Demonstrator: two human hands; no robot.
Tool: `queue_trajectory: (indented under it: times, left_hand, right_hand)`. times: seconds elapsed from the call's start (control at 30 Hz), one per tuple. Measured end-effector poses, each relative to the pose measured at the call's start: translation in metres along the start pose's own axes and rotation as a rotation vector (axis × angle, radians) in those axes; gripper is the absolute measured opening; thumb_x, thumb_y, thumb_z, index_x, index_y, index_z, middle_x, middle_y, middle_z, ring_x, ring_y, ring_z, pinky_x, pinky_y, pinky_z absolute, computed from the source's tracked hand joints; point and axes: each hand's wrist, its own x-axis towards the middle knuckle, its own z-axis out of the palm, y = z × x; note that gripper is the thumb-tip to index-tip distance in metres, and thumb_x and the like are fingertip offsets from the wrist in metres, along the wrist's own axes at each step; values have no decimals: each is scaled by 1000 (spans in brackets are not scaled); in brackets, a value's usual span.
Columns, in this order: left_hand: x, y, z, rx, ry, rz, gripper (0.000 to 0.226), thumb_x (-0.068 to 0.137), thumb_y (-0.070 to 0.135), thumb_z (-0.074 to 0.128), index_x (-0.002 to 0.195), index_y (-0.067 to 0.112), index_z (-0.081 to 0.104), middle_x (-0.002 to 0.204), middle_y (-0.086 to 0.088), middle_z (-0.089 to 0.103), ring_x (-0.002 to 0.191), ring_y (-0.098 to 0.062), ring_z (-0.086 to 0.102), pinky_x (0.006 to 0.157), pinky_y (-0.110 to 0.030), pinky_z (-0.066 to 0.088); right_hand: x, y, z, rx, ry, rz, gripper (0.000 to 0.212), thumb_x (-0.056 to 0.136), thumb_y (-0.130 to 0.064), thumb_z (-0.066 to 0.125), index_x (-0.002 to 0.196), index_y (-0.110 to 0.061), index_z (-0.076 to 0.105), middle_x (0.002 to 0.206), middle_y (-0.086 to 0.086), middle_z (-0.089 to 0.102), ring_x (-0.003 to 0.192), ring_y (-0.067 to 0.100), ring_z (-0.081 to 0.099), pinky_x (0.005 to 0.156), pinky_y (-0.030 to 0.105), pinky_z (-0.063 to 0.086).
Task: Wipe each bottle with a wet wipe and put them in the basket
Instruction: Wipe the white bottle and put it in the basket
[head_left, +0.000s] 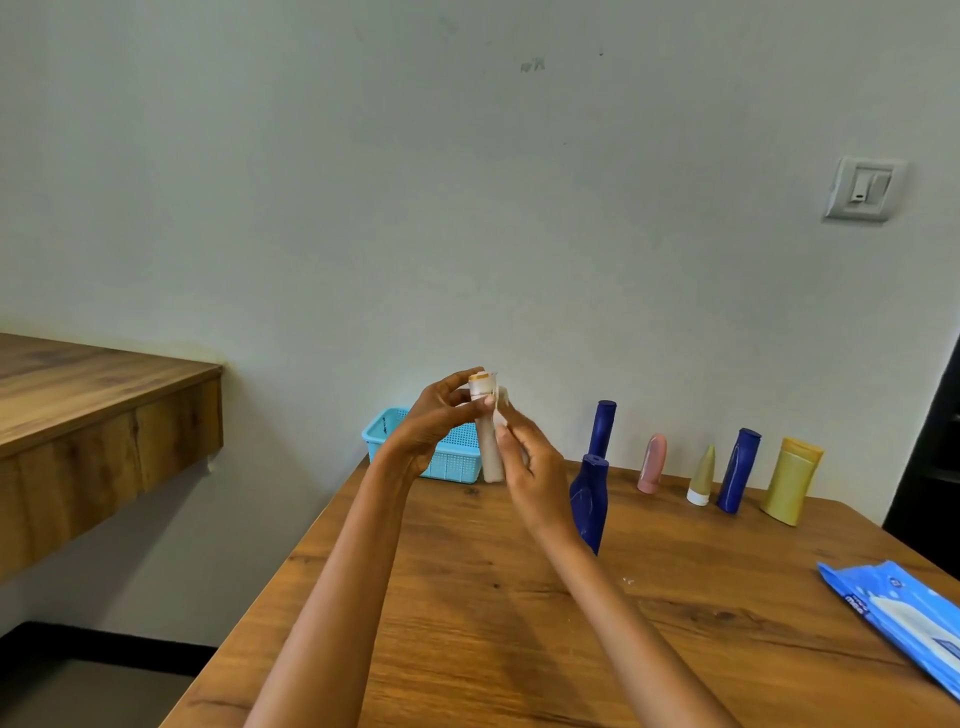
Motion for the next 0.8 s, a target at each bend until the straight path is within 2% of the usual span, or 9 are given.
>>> queue_trajectory:
  times: [0.1, 0.2, 0.27, 0.33, 0.37, 0.5, 0.63, 0.73, 0.8]
  left_hand:
    - [0, 4, 3, -70, 29, 35, 69, 67, 32, 72, 131, 15, 51, 111, -7, 68, 106, -24, 62, 101, -39, 45]
    - [1, 7, -4, -144, 71, 47, 64, 75, 24, 70, 134, 14, 48, 111, -10, 67, 101, -24, 63, 96, -37, 48]
    - [2, 5, -11, -139, 101, 52, 55, 82, 18, 66, 134, 14, 48, 113, -12, 66, 99, -23, 63, 94, -36, 48]
    - [2, 3, -15, -126, 120, 40, 49, 85, 16, 64, 132, 12, 50, 114, -12, 65, 99, -22, 61, 95, -36, 48]
    - [2, 3, -15, -124, 128, 28, 47, 86, 15, 64, 131, 9, 52, 112, -12, 65, 97, -22, 61, 95, -37, 48]
    - [5, 0, -10, -39, 118, -34, 45, 83, 23, 68, 123, 5, 58, 106, -9, 68, 95, -23, 64, 96, -37, 48]
    - [7, 2, -5, -36, 188, -68, 48, 80, 31, 71, 121, 9, 60, 102, -8, 71, 84, -17, 68, 73, -24, 53]
    - [7, 1, -5, -39, 244, -69, 49, 79, 32, 72, 122, 10, 60, 104, -7, 69, 90, -20, 66, 74, -23, 50]
    - [6, -2, -4, -58, 279, -71, 49, 79, 29, 72, 122, 9, 60, 108, -8, 67, 96, -24, 64, 73, -22, 49]
  right_hand:
    - [13, -13, 5, -47, 0, -59, 34, 99, -30, 39, 133, -36, 42, 128, -12, 53, 110, -1, 54, 84, 15, 50]
    - [3, -3, 8, -132, -39, -126, 47, 97, -42, 36, 139, -20, 44, 136, 2, 53, 117, 11, 54, 86, 28, 54]
    - [-13, 13, 6, -184, -78, -166, 48, 97, -42, 36, 143, -28, 36, 137, -1, 50, 119, 8, 51, 86, 21, 52]
    - [-27, 23, 2, -180, -109, -125, 44, 98, -39, 39, 141, -40, 31, 138, -4, 49, 120, 5, 50, 84, 13, 49]
    - [-28, 25, 1, -152, -117, -82, 41, 98, -35, 40, 138, -39, 34, 136, -2, 51, 117, 4, 52, 82, 11, 48]
    - [-3, 9, 2, -99, -109, -15, 36, 100, -24, 38, 136, -27, 41, 128, 4, 56, 99, -6, 54, 77, 14, 51]
    - [11, -6, 8, -185, -80, -113, 41, 100, -25, 39, 140, -18, 39, 138, 3, 49, 116, 2, 48, 84, 1, 41]
    - [-9, 7, 10, -282, -66, -175, 41, 98, -24, 45, 137, -13, 45, 139, 3, 49, 116, 9, 54, 85, 8, 45]
    - [-27, 21, 10, -307, -51, -156, 41, 96, -22, 49, 136, -14, 47, 138, 0, 49, 112, 5, 55, 83, 9, 46]
